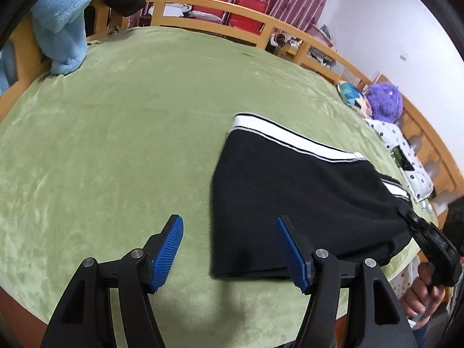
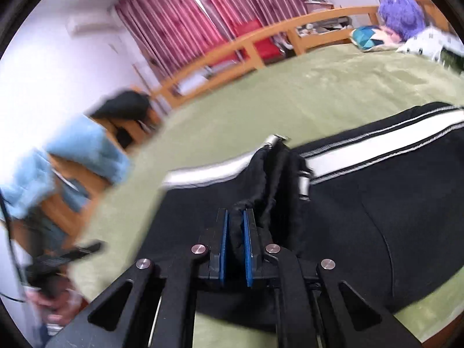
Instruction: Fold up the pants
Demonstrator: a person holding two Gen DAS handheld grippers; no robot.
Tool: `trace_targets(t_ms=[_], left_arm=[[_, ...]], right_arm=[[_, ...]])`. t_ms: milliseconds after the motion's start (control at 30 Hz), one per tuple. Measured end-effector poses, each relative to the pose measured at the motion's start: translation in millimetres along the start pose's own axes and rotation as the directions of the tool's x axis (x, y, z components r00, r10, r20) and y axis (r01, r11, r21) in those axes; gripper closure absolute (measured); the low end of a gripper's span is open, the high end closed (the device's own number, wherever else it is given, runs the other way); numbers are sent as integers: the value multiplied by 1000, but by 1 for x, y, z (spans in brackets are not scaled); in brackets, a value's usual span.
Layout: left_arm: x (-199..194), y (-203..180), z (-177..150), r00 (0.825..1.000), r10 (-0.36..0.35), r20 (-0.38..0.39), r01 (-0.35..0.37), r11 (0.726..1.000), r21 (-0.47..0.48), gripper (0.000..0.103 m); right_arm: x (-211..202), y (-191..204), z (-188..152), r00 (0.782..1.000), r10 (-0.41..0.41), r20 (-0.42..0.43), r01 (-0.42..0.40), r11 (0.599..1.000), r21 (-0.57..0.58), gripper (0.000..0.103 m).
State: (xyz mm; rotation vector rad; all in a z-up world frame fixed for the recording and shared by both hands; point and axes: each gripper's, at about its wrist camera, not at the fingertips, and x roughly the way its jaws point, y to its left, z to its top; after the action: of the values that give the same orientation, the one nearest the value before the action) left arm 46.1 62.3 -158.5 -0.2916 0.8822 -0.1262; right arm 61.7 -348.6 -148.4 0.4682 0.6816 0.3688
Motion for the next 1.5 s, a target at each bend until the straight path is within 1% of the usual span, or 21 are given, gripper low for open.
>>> trace_targets(t_ms=[33, 100, 200, 267, 300, 333, 400, 467, 700, 767, 800, 900, 967, 1033, 1067, 1133, 1233, 1300, 1367, 1433, 1500], left_arm=[[0, 1, -1, 1000, -7, 4, 7, 1000, -3, 39], [3, 5, -1, 1000, -24, 4, 24, 1000, -20, 39], [12, 5, 0, 999, -43, -17, 42, 998, -37, 39], [16, 8, -1, 999, -36, -30, 35, 999, -41, 39], [16, 8, -2, 999, -35, -31, 34, 999, -41, 39], [16, 10, -3, 999, -36, -30, 35, 999, -41, 39], [17, 13, -4, 999, -45, -27, 44, 998, -50, 39], [21, 17, -3, 998, -50, -30, 48, 996, -69, 39], [38, 22, -3, 997, -58, -51, 54, 996, -77, 39], [44, 24, -2, 997, -50, -58, 45, 996, -80, 39], [47, 25, 1, 997, -46, -59, 41, 996, -84, 39], [51, 26, 10, 996, -69, -53, 63, 993, -96, 39], [57, 25, 17, 994, -105, -42, 101, 990, -101, 39], [68, 21, 22, 989, -138, -55, 132, 986, -100, 39], [78, 17, 25, 986, -145, -79, 138, 986, -94, 39], [95, 9, 31, 985, -125, -118, 117, 991, -68, 39], [109, 3, 37, 989, -76, -126, 71, 997, -43, 39], [120, 3, 39, 985, -82, -153, 74, 996, -56, 39], [129, 3, 38, 978, -114, -176, 102, 992, -79, 39], [140, 1, 35, 972, -126, -198, 112, 990, -82, 39], [145, -3, 32, 977, -102, -189, 93, 994, -54, 39]], right_arm=[[-5, -2, -3, 1000, 9, -9, -9, 1000, 14, 93], [0, -6, -17, 995, -60, -86, 60, 998, -1, 92], [30, -18, -45, 965, -141, -221, 140, 990, -22, 91], [30, -20, -46, 969, -126, -213, 127, 992, -12, 88], [26, -18, -42, 970, -122, -210, 122, 992, -9, 76], [20, -15, -35, 971, -132, -198, 132, 991, -16, 52], [8, -13, -20, 983, -146, -108, 144, 989, -29, 32], [13, -13, -4, 988, -140, -72, 138, 990, -34, 32], [95, -52, 24, 975, -91, -204, 111, 990, 85, 32], [116, -62, 27, 965, -51, -257, 85, 988, 125, 52], [122, -63, 30, 968, -36, -249, 71, 989, 132, 89], [111, -62, 48, 990, 9, -141, 3, 996, 84, 88], [111, -72, 52, 989, 28, -147, -9, 991, 132, 86], [131, -82, 46, 967, -21, -253, 62, 986, 158, 73], [138, -85, 42, 953, -45, -298, 94, 984, 151, 73], [124, -85, 36, 960, -53, -274, 93, 987, 134, 63], [71, -75, 30, 968, -198, -153, 205, 978, 31, 42], [31, -78, 22, 947, -313, -66, 313, 950, -12, 40], [-1, -92, 15, 909, -414, -46, 414, 910, -16, 40], [-33, -115, 7, 866, -499, -29, 500, 865, 42, 40], [-62, -144, -3, 856, -516, -19, 513, 846, 147, 40]])
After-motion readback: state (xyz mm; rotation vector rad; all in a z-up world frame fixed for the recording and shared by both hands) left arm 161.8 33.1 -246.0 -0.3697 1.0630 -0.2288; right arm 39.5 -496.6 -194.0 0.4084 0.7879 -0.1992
